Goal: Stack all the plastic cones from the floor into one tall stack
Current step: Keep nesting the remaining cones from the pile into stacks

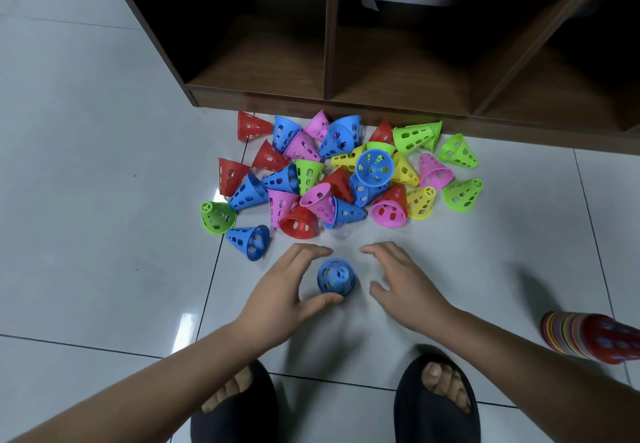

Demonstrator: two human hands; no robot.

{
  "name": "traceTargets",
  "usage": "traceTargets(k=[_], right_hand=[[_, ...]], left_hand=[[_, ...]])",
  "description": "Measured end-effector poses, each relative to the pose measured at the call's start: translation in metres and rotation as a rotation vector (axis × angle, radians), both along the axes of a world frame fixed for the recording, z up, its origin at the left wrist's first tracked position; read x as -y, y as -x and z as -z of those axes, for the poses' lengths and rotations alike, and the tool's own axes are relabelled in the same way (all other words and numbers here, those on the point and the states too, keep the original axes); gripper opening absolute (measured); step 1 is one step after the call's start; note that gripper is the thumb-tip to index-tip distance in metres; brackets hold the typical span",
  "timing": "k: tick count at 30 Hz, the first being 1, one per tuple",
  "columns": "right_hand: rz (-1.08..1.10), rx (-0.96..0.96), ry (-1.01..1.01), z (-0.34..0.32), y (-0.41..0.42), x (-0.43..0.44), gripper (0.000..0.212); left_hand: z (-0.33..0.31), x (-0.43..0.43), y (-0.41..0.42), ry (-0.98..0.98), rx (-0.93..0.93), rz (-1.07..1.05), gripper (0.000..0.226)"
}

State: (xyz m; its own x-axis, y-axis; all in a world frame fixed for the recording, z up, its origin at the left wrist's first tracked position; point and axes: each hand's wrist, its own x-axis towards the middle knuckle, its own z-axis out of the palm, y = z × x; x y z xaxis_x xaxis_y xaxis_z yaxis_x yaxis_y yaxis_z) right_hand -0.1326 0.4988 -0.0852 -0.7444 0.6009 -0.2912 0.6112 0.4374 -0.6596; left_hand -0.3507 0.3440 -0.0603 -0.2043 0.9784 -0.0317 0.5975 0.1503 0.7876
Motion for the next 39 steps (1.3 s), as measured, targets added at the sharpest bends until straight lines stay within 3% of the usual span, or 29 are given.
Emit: traceTargets(k=[4,8,14,22,27,34,37,39], right_hand=[[0.080,-0.036,-0.247,-0.006,0.002,-0.032,0.053],[0.103,-0.004,-0.387,-0.007,0.007,-0.062,0.057],[0.108,0.115,-0.354,-0.001,0.009,-0.074,0.058],[0.150,0.057,-0.245,0.002,0.001,-0.053,0.018],[0.159,0.051,-0.254,0.009,0.000,-0.042,0.034],[0.250,0.201,-0.201,0.006,0.010,-0.042,0.060],[0.183,0.274,-0.179,0.005,0.014,-0.044,0.080],[0.111,0.343,-0.199,0.008,0.014,-0.046,0.075]], left_hand=[[0.002,0.000,0.027,-0.020,-0.048,-0.073,0.053],[0.012,0.001,0.061,-0.018,-0.221,-0.170,0.044],[0.033,0.011,0.089,0.116,-0.354,-0.296,0.035],[0.053,0.030,0.085,0.238,-0.233,-0.341,0.032],[0.054,0.037,0.080,0.245,-0.149,-0.366,0.012],[0.057,0.046,0.077,0.372,-0.099,-0.457,0.065],[0.059,0.048,0.078,0.443,-0.082,-0.484,0.071],[0.058,0.046,0.078,0.436,-0.073,-0.497,0.067]])
